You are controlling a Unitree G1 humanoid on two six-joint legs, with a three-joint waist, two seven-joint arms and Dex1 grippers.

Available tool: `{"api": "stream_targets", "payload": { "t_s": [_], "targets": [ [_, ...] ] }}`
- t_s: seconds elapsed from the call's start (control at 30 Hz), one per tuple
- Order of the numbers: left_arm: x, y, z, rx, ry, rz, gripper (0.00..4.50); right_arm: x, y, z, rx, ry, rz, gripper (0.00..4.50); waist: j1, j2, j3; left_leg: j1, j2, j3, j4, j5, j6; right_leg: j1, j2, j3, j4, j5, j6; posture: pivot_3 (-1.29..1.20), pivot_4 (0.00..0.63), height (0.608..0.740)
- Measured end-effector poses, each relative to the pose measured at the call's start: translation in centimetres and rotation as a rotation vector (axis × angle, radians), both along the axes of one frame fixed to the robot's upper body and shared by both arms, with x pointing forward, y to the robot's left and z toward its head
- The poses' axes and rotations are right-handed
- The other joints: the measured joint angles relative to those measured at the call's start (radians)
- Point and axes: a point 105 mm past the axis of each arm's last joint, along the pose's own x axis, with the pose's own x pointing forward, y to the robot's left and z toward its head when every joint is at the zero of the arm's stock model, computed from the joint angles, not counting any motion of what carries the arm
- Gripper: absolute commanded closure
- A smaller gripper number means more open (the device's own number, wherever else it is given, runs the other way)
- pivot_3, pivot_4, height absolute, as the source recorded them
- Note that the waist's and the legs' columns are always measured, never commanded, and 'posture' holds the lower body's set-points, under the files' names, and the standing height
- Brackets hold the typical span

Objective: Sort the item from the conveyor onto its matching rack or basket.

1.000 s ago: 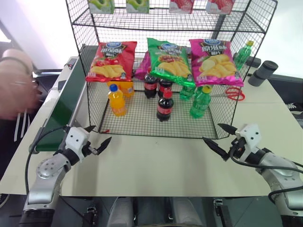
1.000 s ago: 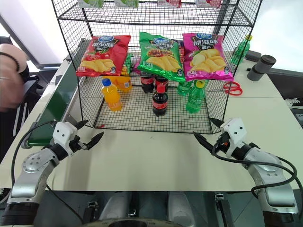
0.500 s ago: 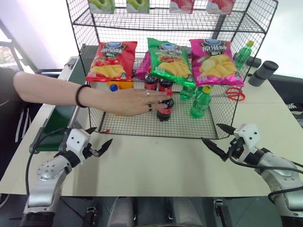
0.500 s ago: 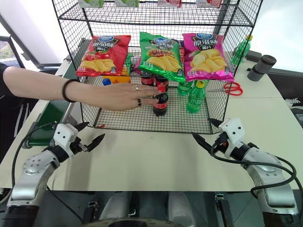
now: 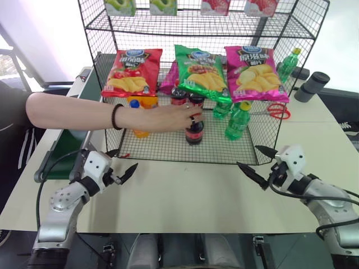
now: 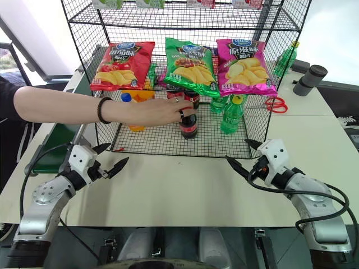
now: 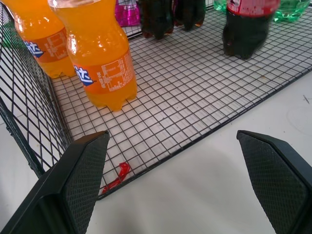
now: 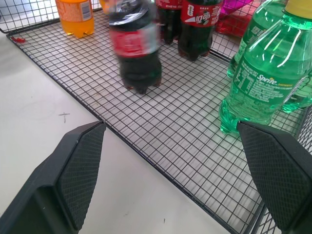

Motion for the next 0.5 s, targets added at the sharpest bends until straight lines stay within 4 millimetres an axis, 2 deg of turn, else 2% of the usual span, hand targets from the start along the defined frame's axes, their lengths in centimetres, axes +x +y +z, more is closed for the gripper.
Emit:
{"api": "stream_targets", "payload": {
  "t_s": [0.5],
  "targets": [
    [-0.16, 0.05, -0.21, -0.003, 0.003, 0.008, 0.0, 0.12, 0.4, 0.05, -0.003, -0.002, 0.022, 0.02, 0.0, 0.0, 0.0, 0.0, 0.0, 0.0, 0.0, 0.0, 0.0, 0.0, 0.0, 0.0, 0.0, 0.0, 0.0, 0.0, 0.15, 0.74]
  ]
}}
